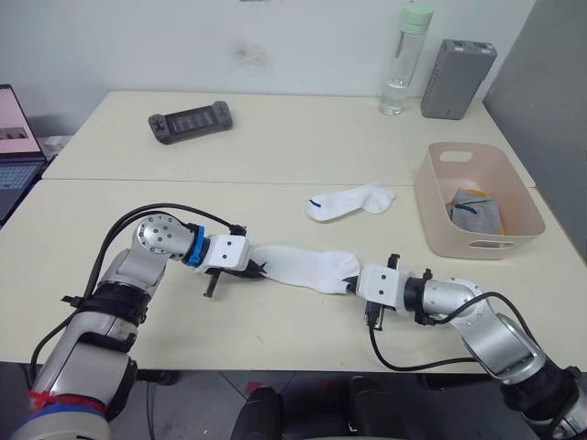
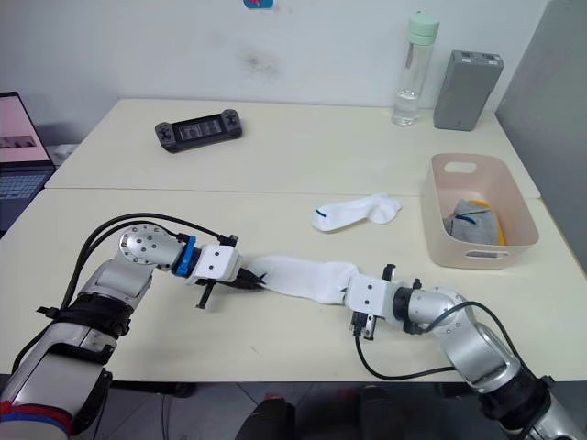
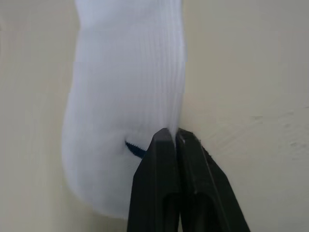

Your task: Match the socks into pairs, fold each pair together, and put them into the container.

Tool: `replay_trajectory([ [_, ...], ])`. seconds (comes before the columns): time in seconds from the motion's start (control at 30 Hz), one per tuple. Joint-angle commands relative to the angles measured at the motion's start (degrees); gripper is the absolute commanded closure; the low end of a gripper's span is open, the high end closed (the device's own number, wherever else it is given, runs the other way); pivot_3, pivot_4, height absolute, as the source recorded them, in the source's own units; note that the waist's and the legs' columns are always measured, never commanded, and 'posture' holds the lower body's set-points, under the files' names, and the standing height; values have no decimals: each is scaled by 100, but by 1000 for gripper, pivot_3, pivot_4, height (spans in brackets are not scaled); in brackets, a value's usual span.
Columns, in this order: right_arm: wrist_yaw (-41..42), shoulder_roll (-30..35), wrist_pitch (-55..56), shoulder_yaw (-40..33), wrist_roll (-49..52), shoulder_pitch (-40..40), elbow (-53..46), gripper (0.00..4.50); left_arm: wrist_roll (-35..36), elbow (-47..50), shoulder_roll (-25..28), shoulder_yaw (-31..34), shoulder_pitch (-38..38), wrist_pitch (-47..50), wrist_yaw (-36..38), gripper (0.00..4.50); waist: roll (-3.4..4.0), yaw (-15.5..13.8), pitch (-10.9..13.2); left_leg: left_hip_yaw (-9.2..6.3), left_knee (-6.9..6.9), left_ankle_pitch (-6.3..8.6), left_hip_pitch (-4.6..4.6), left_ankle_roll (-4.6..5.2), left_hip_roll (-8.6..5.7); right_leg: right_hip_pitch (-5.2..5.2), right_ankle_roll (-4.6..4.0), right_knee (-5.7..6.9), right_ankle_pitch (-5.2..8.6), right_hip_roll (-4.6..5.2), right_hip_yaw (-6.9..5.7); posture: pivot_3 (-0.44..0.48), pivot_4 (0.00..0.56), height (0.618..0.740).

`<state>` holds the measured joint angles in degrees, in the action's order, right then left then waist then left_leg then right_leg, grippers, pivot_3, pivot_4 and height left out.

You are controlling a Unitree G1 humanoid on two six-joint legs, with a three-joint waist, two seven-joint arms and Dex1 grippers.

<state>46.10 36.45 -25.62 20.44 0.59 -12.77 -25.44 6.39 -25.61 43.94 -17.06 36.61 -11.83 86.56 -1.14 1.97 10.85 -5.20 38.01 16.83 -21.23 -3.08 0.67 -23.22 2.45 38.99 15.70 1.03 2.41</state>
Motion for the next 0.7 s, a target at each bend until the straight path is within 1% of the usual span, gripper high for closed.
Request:
replay_trajectory([
  [0.03,59,-409,-1910,-906,1766,151,-1261,4500,984,1558,751,226,-224,1964,495,4486,0,11,3,-4,-1,0,-1,0,1,0,-1,0,1,-1,-2,0,150,740],
  [0.1,7,-613,-3235,-1485,2990,192,-1912,4500,2044,2604,1713,-42,-481,3310,590,4486,-8,102,9,-15,-1,0,-12,0,8,-6,-5,1,2,-6,-7,0,150,740],
  [0.13,-67,-673,-3679,-1683,3360,157,-2072,4500,2369,2901,2011,-118,-550,3711,594,4486,-5,119,9,-29,-3,0,-18,0,15,-9,-8,2,5,-8,-13,0,150,740],
  [0.2,-217,-782,-4576,-2116,4144,93,-2238,4500,2947,3264,2406,-191,-582,4513,594,4486,1,115,9,-36,-7,0,-9,0,10,0,-13,1,9,-7,-18,0,150,740],
  [0.27,-443,-978,-5395,-2483,4680,1,-2161,4500,3279,3374,2560,-303,-558,5172,594,4486,5,70,10,-31,-8,0,6,0,3,14,-6,2,14,-5,-16,0,150,740],
  [0.33,-738,-1182,-5968,-2676,4831,-141,-1942,4500,3237,3244,2421,-430,-514,5642,594,4486,4,57,10,-27,-8,0,8,0,3,13,11,1,26,-9,-13,0,150,740],
  [0.37,-883,-1264,-6167,-2706,4822,-226,-1831,4500,3136,3120,2296,-490,-484,5724,594,4486,5,57,11,-24,-6,0,10,0,4,12,12,2,27,-12,-8,0,150,740],
  [0.5,-1471,-1523,-6386,-2591,4515,-454,-1339,4500,2480,2364,1572,-772,-230,5791,419,4486,7,57,10,-18,-6,-1,15,1,8,6,9,7,25,-24,-1,0,150,740],
  [0.6,-2096,-1726,-6140,-2387,3935,-791,-649,4500,1931,900,562,-856,426,5692,-51,4486,8,20,8,-19,-6,0,10,2,9,3,-15,7,16,-28,-2,0,150,740],
  [0.63,-2143,-1663,-6021,-2274,3815,-905,-474,4500,1738,468,339,-866,636,5519,-86,4486,8,15,7,-21,-2,-1,1,2,8,-5,-17,8,14,-29,-4,0,150,740],
  [0.7,-2213,-1520,-5764,-2079,3575,-1077,-165,4500,1374,-268,52,-855,1027,5105,-78,4486,7,16,7,-19,1,-1,-4,2,7,-8,-22,7,9,-29,-1,0,150,740],
])
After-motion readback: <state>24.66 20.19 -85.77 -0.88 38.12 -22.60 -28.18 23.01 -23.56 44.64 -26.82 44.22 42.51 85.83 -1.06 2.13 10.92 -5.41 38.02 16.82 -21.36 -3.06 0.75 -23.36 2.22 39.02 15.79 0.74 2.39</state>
